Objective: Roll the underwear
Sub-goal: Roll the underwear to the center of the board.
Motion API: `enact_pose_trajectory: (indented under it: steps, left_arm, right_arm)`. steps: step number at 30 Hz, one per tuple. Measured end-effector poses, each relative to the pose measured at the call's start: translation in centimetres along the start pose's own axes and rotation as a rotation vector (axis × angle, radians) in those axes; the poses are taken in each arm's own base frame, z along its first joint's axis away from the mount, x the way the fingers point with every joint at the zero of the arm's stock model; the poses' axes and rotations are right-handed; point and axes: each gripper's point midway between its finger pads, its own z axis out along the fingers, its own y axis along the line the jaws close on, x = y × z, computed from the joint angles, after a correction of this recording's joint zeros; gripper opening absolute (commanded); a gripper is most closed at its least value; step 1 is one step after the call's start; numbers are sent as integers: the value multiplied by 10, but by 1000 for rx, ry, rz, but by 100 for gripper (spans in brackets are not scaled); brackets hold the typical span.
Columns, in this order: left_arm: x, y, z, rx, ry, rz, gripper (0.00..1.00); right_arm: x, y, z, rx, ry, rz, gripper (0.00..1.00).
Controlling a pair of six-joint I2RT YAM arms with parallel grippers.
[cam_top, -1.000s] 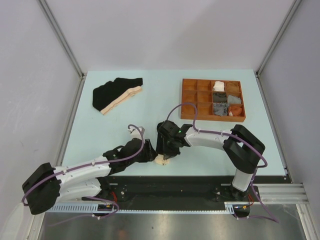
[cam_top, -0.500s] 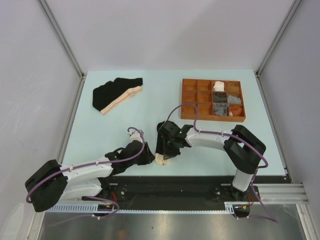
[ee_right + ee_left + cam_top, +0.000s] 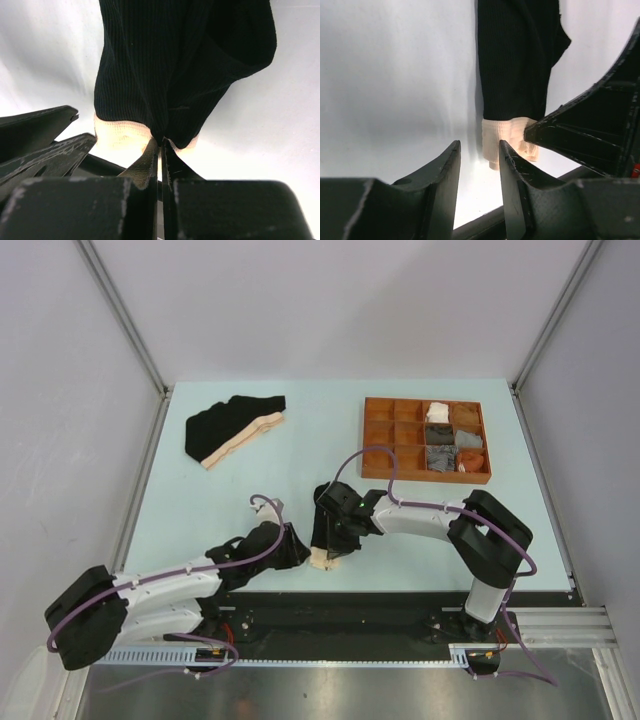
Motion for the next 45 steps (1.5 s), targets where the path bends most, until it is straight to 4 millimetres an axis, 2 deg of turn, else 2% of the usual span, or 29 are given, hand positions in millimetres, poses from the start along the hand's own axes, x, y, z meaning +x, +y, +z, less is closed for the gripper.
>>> enact_pose_trajectory:
  steps: [8, 30, 34, 36, 37, 45]
  left_arm:
    - [9, 7, 8, -25, 29, 2, 39]
    - [17, -8, 15, 88, 41, -11, 37]
    - [20, -14, 20, 119, 54, -13, 30]
    - [21, -17, 22, 135, 63, -14, 14]
    - [21, -18, 23, 140, 64, -16, 0]
    - [21, -21, 25, 145, 70, -21, 0]
  right_arm:
    - [0, 0, 0, 0, 1, 0, 0]
    - [0, 0, 0, -1, 0, 0, 0]
    - [0, 0, 0, 0, 1, 0, 0]
    - [0, 0, 0, 0, 0, 0, 0]
    - [0, 0, 0, 1, 1, 0, 0]
    - [-2, -7, -4, 11, -1, 13, 0]
